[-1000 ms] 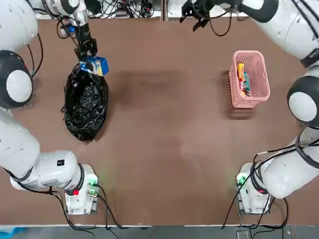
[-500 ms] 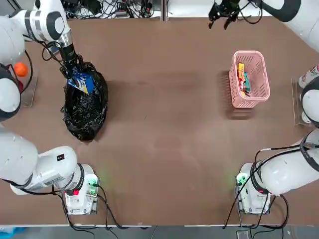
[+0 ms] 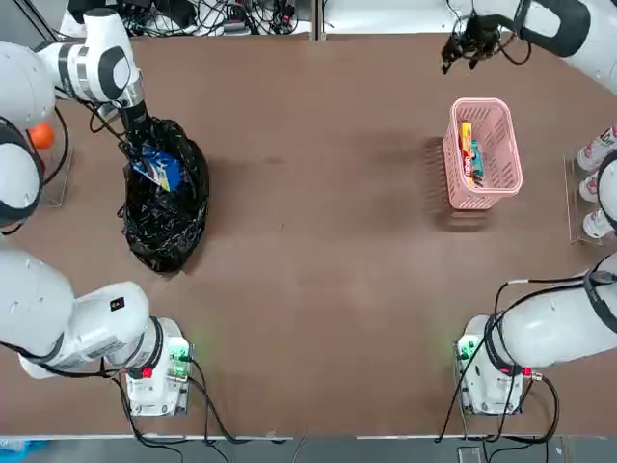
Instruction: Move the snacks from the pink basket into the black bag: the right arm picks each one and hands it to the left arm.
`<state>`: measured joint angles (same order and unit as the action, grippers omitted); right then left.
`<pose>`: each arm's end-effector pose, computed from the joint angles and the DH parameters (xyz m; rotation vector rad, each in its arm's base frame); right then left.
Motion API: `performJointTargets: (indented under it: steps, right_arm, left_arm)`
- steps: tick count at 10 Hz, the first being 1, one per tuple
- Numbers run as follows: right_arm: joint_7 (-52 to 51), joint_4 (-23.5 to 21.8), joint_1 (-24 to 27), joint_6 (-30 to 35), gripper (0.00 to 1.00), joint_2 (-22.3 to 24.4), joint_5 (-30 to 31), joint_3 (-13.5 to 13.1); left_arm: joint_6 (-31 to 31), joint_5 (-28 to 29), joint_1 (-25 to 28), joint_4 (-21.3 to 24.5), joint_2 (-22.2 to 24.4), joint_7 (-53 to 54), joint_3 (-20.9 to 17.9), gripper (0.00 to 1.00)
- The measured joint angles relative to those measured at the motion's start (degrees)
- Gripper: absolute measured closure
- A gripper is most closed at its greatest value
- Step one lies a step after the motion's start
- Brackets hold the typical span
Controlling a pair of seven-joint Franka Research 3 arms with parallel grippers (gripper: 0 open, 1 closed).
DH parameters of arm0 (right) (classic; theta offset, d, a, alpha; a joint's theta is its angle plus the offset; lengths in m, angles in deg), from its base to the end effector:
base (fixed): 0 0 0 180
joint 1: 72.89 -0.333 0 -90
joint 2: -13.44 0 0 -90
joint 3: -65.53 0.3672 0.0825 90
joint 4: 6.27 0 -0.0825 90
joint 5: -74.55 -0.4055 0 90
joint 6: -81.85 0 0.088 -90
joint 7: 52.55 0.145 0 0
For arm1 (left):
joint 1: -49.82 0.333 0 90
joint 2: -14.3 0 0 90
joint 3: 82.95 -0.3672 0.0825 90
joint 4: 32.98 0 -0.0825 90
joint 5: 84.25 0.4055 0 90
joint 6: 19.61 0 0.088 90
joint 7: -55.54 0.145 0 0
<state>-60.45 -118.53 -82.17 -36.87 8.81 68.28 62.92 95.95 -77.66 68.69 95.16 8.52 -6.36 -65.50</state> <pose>0.5984 0.0798 0.4409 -3.0327 -0.3095 -0.0504 0.5063 0.0231 0.3053 -2.5256 -1.4388 0.3502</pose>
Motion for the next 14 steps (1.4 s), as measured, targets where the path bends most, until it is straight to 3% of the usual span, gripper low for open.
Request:
performJointTargets:
  steps: [3,6,8,9,12,14]
  right_arm:
    - [-2.29,-7.77,3.12,-5.31,0.00,2.09,0.06,0.02]
    - [-5.65,-13.75,6.86,-5.66,0.00,7.26,0.12,0.04]
    - [-6.89,-17.19,8.91,-5.73,0.00,10.51,0.15,0.03]
    - [-7.15,-18.49,9.34,-6.49,0.00,11.32,0.15,0.04]
    - [-7.22,-26.65,9.46,-15.77,0.00,13.39,0.18,0.11]
    - [-7.22,-29.06,9.74,-16.87,0.00,14.45,0.18,0.14]
  left_arm:
    - [3.83,0.03,0.00,0.00,-1.91,0.01,0.05,0.49]
    - [4.60,0.04,0.00,-0.02,-2.42,0.02,0.23,0.47]
    - [4.67,0.04,-0.01,-0.28,-2.42,0.04,0.48,0.35]
    - [4.67,0.04,-0.02,-0.72,-2.41,0.04,0.54,0.21]
    - [3.15,0.03,-0.04,-2.38,-1.99,0.04,0.99,0.18]
    - [-2.50,0.03,-0.07,-6.07,-1.37,0.04,2.04,0.14]
